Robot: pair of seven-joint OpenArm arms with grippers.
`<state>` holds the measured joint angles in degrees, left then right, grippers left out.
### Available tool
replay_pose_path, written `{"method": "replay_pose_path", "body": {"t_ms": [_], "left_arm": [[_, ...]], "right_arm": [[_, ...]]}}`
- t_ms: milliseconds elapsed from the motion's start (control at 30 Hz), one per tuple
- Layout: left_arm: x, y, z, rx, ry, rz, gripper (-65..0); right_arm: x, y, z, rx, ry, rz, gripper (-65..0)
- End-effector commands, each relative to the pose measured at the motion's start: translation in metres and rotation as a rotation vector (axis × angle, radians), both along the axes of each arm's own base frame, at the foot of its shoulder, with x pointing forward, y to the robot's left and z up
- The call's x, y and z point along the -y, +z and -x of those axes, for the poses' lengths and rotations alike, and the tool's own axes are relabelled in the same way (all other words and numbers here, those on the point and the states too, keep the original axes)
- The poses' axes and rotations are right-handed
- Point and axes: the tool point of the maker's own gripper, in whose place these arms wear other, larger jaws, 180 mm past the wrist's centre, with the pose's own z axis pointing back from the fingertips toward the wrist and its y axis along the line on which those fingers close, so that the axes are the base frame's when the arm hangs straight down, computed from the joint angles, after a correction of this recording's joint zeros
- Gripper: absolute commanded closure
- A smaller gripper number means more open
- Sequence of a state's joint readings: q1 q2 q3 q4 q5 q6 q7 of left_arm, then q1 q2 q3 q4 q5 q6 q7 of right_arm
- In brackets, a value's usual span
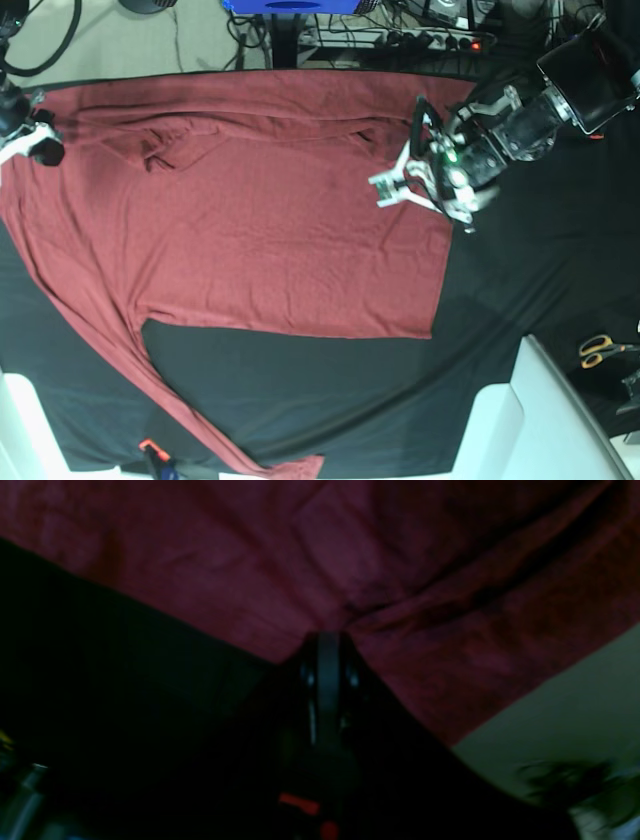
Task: Fold the T-shirt properly
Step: 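Move the left gripper down to the shirt's hem corner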
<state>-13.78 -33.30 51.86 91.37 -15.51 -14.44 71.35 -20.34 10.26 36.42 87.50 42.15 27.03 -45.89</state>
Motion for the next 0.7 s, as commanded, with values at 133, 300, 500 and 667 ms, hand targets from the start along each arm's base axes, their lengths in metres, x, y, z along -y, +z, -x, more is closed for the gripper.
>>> {"method": "replay_pose_path", "body": {"t_ms": [133, 300, 500, 667], "left_arm": [[-0.029, 0.04, -0.046, 0.097, 0.286, 0.27, 0.0], [-0.08, 0.042, -0.059, 0.22, 0.574, 0.418, 0.0], [-0.117, 0.033, -0.064, 0.379, 0.783, 0.529, 0.0], [-0.141, 0.052, -0.075, 0.484, 0.898, 0.58, -13.2]], "right_arm": [[0.029, 0.042, -0.051, 0.134, 0.029, 0.083, -0.8], [0.071, 0.047, -0.108, 0.118, -0.017, 0.052, -0.8], [0.076, 0.022, -0.169, 0.02, 0.055, 0.133, -0.9], [0.079, 0.013, -0.197, 0.056, 0.004, 0.122, -14.9]]}}
